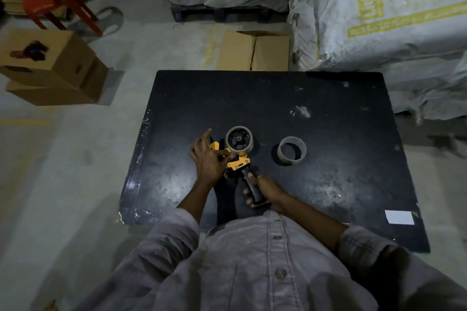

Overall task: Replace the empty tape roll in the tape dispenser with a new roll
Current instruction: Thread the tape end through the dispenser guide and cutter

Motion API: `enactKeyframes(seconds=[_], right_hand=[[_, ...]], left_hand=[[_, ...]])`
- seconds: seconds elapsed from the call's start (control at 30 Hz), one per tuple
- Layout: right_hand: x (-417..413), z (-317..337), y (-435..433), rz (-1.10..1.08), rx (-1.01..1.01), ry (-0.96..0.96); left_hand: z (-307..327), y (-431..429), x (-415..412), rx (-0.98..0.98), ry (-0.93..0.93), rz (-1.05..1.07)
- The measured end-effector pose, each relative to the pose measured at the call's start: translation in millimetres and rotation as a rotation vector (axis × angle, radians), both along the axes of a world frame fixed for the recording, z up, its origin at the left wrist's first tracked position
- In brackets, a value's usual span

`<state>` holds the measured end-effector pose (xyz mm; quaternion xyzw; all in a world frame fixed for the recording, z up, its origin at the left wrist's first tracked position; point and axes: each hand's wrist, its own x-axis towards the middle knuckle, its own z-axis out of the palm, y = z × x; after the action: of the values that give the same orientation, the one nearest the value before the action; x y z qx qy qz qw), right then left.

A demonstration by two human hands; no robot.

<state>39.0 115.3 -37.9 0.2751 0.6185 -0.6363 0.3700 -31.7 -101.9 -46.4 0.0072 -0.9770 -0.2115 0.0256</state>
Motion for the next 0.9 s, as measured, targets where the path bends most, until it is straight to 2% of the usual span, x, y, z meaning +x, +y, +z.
enactKeyframes(seconds=[0.27,0.9], right_hand=[[-6,-4,0,0.166,0.061,0.108],[-10,-11,-2,0.126,0.025,0.126]], left_hand=[[-6,1,16,0.023,0.083,0.023],[5,-5,33,-0.019,0.135,0.015]])
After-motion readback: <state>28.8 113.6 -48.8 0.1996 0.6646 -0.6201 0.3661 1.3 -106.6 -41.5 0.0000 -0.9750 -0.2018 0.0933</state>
